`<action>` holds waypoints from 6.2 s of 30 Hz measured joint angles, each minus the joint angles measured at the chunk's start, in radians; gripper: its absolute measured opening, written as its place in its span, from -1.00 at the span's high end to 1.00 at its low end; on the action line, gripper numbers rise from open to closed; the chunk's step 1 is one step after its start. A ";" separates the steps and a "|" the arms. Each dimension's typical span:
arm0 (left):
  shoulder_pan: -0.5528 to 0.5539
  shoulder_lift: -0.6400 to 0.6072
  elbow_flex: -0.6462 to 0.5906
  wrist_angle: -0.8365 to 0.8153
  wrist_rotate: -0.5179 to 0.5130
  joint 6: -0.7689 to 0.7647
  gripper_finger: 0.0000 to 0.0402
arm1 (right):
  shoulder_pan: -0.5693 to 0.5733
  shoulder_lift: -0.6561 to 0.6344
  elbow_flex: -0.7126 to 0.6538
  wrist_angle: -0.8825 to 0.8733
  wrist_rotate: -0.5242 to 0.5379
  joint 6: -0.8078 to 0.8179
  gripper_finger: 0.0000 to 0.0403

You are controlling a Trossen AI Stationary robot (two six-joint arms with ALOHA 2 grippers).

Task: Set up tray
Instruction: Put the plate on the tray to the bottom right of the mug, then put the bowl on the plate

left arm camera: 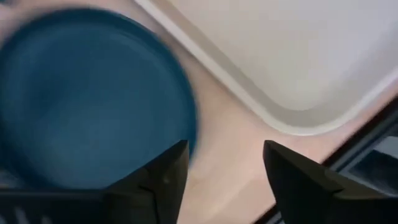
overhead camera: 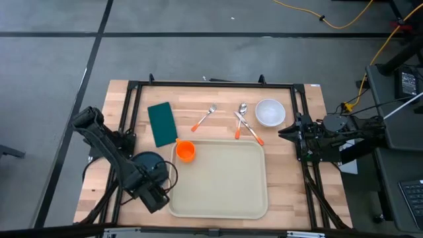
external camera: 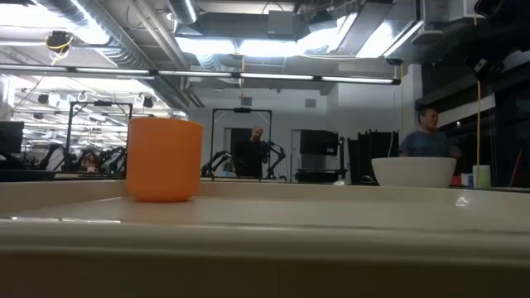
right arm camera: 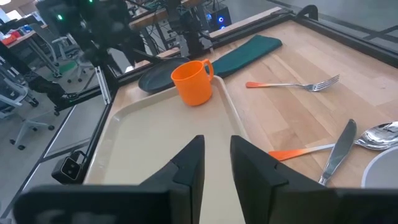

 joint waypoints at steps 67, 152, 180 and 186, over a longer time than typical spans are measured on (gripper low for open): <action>0.039 -0.173 0.626 -0.146 -0.648 0.512 0.99 | 0.000 0.000 0.000 -0.013 -0.018 0.023 0.59; 0.151 0.833 0.961 -0.233 0.141 0.833 0.88 | 0.000 0.000 0.000 -0.015 -0.124 0.022 0.59; 0.298 0.484 1.042 -0.497 -0.042 0.887 0.17 | 0.000 0.034 0.042 0.346 -0.076 -0.172 0.59; 0.338 0.314 1.041 -0.484 -0.362 0.846 0.22 | 0.000 0.269 0.326 0.011 0.198 -0.209 0.59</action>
